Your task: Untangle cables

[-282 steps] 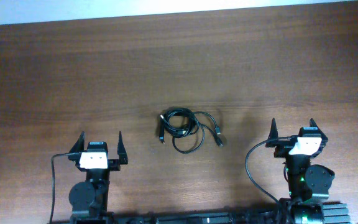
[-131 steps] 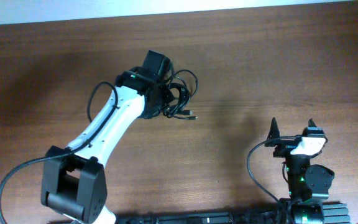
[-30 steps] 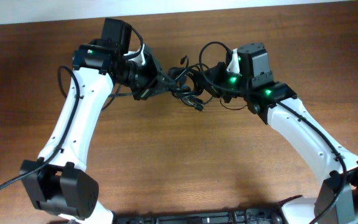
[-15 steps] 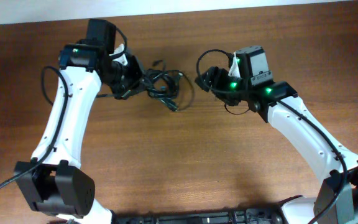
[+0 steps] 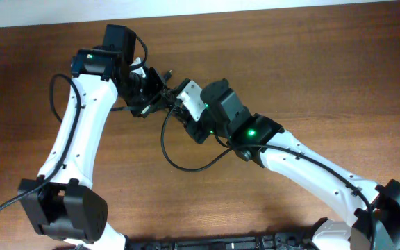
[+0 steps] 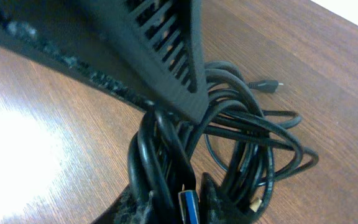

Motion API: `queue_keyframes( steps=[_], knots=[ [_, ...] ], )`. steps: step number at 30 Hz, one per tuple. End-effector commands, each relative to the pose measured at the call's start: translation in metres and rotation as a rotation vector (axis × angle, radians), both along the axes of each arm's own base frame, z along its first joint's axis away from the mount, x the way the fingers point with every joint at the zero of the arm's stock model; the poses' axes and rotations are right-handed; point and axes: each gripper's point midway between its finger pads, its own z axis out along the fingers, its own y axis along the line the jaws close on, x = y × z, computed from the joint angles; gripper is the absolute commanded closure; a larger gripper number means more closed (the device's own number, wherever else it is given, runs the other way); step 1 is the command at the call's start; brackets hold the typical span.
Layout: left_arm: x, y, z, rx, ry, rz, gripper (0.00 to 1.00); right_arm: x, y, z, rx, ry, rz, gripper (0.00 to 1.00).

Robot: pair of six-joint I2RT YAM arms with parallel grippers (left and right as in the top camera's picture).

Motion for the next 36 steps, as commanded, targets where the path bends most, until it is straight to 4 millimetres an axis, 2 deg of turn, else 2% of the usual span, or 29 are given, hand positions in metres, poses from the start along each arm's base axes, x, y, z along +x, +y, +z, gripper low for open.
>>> queue_keyframes(
  steps=[1, 3, 4, 6, 7, 8, 9, 10, 12, 14, 16, 19, 22, 24, 27, 32, 36],
  knots=[
    [-0.006, -0.008, 0.016, -0.075, 0.005, 0.001, 1.0, 0.01, -0.013, -0.007, -0.039, -0.007, -0.08, 0.96],
    [-0.005, -0.009, 0.02, -0.112, -0.035, -0.065, 1.0, 0.01, -0.012, -0.006, 0.006, 0.044, -0.117, 0.96],
    [-0.004, -0.006, 0.021, -0.106, -0.087, -0.131, 0.96, 0.007, -0.01, -0.004, 0.043, 0.079, -0.109, 0.96],
    [0.001, 0.008, 0.02, -0.083, -0.179, -0.235, 0.74, 0.001, -0.009, 0.006, 0.143, 0.165, -0.06, 0.96],
    [0.003, 0.019, 0.02, -0.074, -0.196, -0.247, 0.44, -0.003, -0.01, 0.014, 0.209, 0.216, -0.006, 0.96],
    [0.004, 0.035, 0.019, -0.068, -0.191, -0.219, 0.3, -0.011, -0.014, 0.028, 0.308, 0.285, 0.099, 0.96],
    [0.009, 0.057, 0.019, -0.061, -0.197, -0.177, 0.29, -0.014, -0.022, 0.039, 0.384, 0.325, 0.171, 0.96],
    [0.013, 0.069, 0.021, -0.067, -0.237, -0.192, 0.32, -0.017, -0.03, 0.049, 0.442, 0.354, 0.224, 0.96],
    [0.015, 0.073, 0.032, -0.134, -0.365, -0.3, 0.33, -0.018, -0.044, 0.062, 0.515, 0.378, 0.284, 0.96],
    [0.009, 0.06, 0.052, -0.234, -0.615, -0.555, 0.31, -0.024, -0.055, 0.08, 0.587, 0.36, 0.389, 0.96],
    [-0.004, 0.056, 0.05, -0.193, -0.787, -0.824, 0.24, -0.033, -0.062, 0.098, 0.647, 0.337, 0.501, 0.96],
    [-0.02, 0.034, 0.059, -0.242, -0.976, -1.051, 0.22, -0.044, -0.065, 0.106, 0.679, 0.361, 0.57, 0.96],
    [-0.033, 0.011, 0.06, -0.267, -1.067, -1.213, 0.23, -0.045, -0.065, 0.106, 0.682, 0.362, 0.576, 0.96],
    [-0.038, -0.002, 0.059, -0.278, -1.104, -1.283, 0.38, -0.05, -0.065, 0.109, 0.694, 0.373, 0.609, 0.96],
    [-0.041, -0.014, 0.06, -0.298, -1.118, -1.313, 0.51, -0.05, -0.065, 0.109, 0.694, 0.373, 0.608, 0.96],
    [-0.044, -0.033, 0.068, -0.344, -1.182, -1.335, 0.58, -0.051, -0.065, 0.109, 0.694, 0.375, 0.61, 0.96],
    [-0.05, -0.045, 0.068, -0.367, -1.188, -1.37, 0.74, -0.051, -0.065, 0.109, 0.694, 0.374, 0.61, 0.96]
  ],
)
